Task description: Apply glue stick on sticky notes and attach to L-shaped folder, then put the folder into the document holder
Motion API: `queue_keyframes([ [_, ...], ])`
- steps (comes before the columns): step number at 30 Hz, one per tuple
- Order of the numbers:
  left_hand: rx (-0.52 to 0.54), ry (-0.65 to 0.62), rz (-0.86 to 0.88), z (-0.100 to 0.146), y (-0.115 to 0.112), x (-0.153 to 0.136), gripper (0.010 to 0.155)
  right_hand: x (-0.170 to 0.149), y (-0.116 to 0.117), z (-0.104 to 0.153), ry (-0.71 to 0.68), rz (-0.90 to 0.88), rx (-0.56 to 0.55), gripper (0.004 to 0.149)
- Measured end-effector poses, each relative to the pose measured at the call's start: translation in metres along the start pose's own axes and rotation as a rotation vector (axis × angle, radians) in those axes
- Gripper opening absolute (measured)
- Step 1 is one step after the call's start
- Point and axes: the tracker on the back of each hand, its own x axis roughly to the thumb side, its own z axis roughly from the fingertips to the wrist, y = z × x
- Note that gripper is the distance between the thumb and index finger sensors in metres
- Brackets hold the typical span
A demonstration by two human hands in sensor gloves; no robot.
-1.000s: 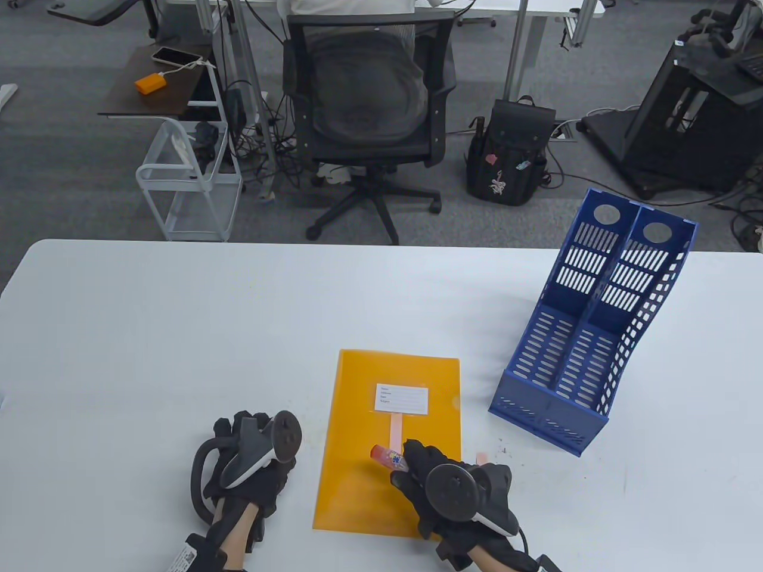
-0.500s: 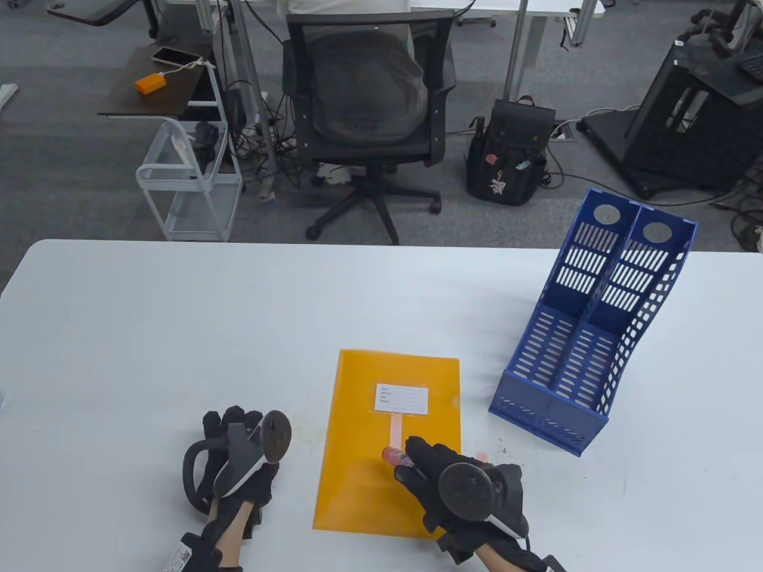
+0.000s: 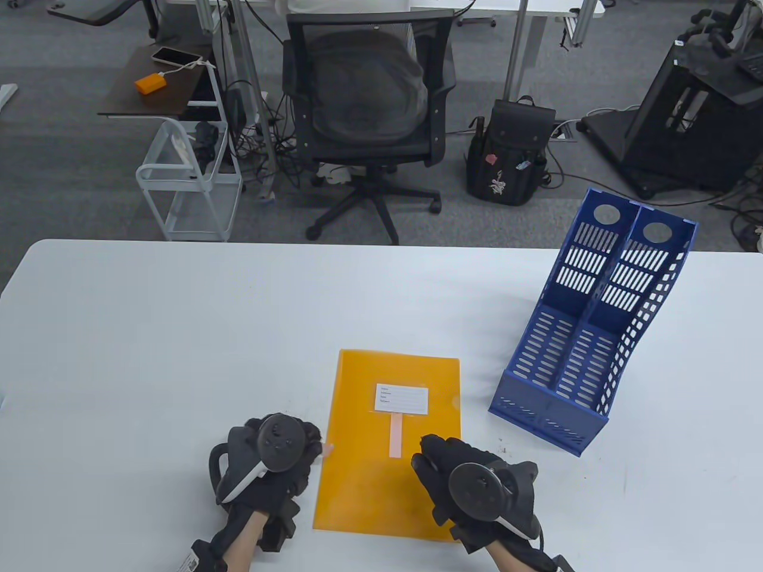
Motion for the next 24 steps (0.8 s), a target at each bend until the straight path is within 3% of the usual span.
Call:
queue_keyframes([
  [4, -0.225, -0.185, 0.155, -0.013, -0.029, 0.026, 0.037, 0.001, 0.001, 0.000, -0.006, -0.002, -0.003, 0.045],
  [6, -0.284, -0.193, 0.178, -0.017, -0.039, 0.035, 0.037, 0.003, 0.001, 0.001, -0.025, 0.010, -0.004, 0.044],
  [16, -0.250, -0.086, -0.131, -0.029, -0.066, 0.047, 0.038, 0.035, 0.016, 0.005, -0.186, 0.056, 0.059, 0.048],
  [24, -0.255, -0.077, -0.113, -0.030, -0.069, 0.046, 0.039, 0.052, 0.031, 0.007, -0.243, 0.106, 0.121, 0.052],
])
